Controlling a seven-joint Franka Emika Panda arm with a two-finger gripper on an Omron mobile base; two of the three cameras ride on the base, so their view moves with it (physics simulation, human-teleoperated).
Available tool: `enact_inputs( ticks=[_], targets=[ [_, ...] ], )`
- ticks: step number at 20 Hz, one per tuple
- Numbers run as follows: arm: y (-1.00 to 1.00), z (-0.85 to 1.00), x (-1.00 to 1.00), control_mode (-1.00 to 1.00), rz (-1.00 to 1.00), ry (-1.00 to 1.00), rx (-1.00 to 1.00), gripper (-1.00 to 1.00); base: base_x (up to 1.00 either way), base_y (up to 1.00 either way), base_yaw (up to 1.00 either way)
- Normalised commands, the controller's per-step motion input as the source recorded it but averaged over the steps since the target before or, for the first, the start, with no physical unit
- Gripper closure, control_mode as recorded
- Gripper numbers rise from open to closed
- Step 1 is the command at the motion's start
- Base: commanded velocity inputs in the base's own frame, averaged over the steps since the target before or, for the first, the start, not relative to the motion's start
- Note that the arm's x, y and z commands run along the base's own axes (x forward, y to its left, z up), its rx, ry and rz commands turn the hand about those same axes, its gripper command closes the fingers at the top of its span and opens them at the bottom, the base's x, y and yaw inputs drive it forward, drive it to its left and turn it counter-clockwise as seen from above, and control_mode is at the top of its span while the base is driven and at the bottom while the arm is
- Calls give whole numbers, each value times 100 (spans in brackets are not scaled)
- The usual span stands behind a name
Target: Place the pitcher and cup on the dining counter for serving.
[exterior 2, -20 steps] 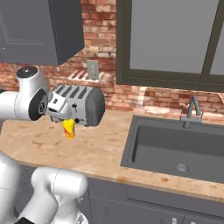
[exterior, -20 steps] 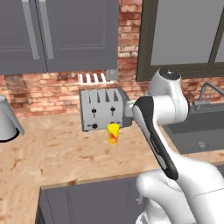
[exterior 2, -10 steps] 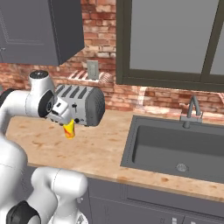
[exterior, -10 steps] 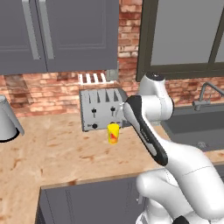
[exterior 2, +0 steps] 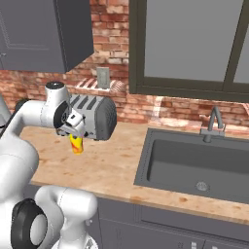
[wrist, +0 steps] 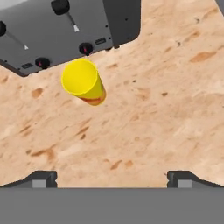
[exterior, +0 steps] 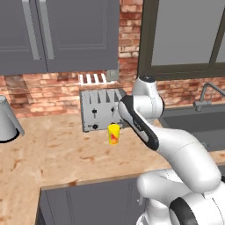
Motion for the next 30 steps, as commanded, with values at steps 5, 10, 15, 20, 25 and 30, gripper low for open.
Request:
enact_inputs(
  ticks=[5, 10, 15, 20, 25, 30],
  targets=[
    [0, -37, 18, -100, -2, 11, 0, -100, 0, 0, 0],
    [0, -32, 24, -100, -2, 6, 0, -100, 0, 0, 0],
    [0, -25, 31, -100, -2, 1, 0, -100, 0, 0, 0],
    [0, -33, 14, -100, 0, 0, 0, -100, 0, 0, 0],
    [0, -36, 4, -100, -1, 0, 0, -100, 0, 0, 0],
    [0, -25, 15, -100, 0, 0, 0, -100, 0, 0, 0]
  ],
)
